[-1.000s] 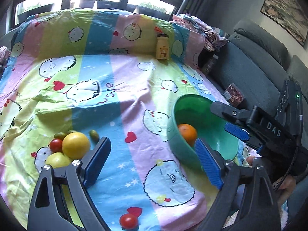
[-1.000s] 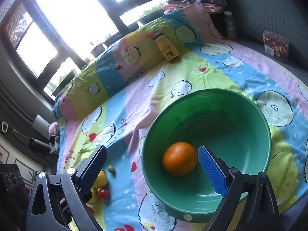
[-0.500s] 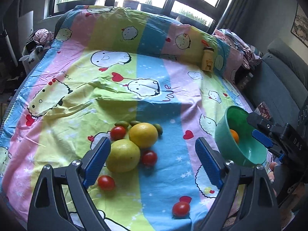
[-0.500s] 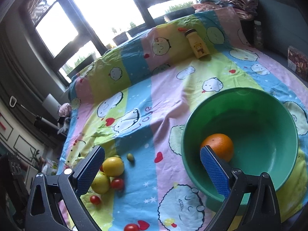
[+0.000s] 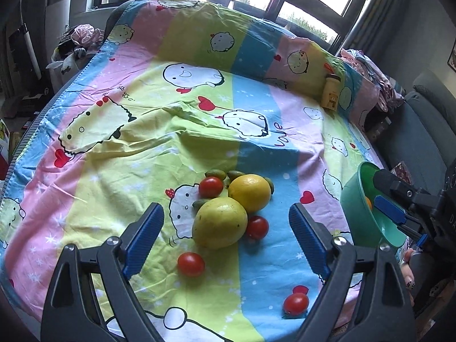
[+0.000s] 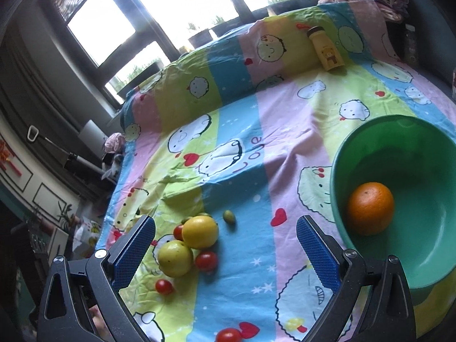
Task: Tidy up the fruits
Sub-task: 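Move the right tool back to the yellow-green pomelo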
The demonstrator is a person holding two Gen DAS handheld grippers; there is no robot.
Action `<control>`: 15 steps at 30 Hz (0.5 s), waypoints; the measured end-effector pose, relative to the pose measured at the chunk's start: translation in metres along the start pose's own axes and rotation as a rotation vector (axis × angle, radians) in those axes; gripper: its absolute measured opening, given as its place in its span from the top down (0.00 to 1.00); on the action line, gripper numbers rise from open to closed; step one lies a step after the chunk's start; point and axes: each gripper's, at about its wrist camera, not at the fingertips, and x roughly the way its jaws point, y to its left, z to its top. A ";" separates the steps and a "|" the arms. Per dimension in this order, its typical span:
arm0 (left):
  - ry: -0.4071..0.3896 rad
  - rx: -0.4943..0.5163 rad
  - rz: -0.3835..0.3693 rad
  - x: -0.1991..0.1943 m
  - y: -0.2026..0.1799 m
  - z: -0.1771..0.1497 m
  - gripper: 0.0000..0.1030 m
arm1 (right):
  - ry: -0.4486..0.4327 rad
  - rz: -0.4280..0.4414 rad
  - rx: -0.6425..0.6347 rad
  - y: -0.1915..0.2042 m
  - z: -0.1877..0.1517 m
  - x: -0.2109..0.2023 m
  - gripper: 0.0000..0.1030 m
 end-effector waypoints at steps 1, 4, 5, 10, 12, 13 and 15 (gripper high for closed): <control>0.006 0.003 0.003 0.001 0.000 0.000 0.13 | 0.011 0.013 0.000 0.002 -0.001 0.003 0.04; 0.027 0.018 0.005 0.007 -0.001 -0.003 0.13 | 0.047 0.054 0.005 0.006 -0.002 0.011 0.04; 0.036 0.019 0.005 0.010 0.000 -0.003 0.13 | 0.060 0.068 0.008 0.008 -0.003 0.014 0.04; 0.080 0.015 0.012 0.024 0.004 -0.006 0.13 | 0.146 0.136 0.028 0.016 -0.007 0.036 0.04; 0.102 0.011 0.015 0.031 0.006 -0.007 0.14 | 0.191 0.156 0.021 0.022 -0.011 0.047 0.04; 0.112 0.011 0.019 0.034 0.007 -0.008 0.14 | 0.215 0.165 0.013 0.025 -0.013 0.053 0.04; 0.123 0.009 0.023 0.038 0.009 -0.008 0.14 | 0.263 0.183 0.000 0.032 -0.016 0.065 0.04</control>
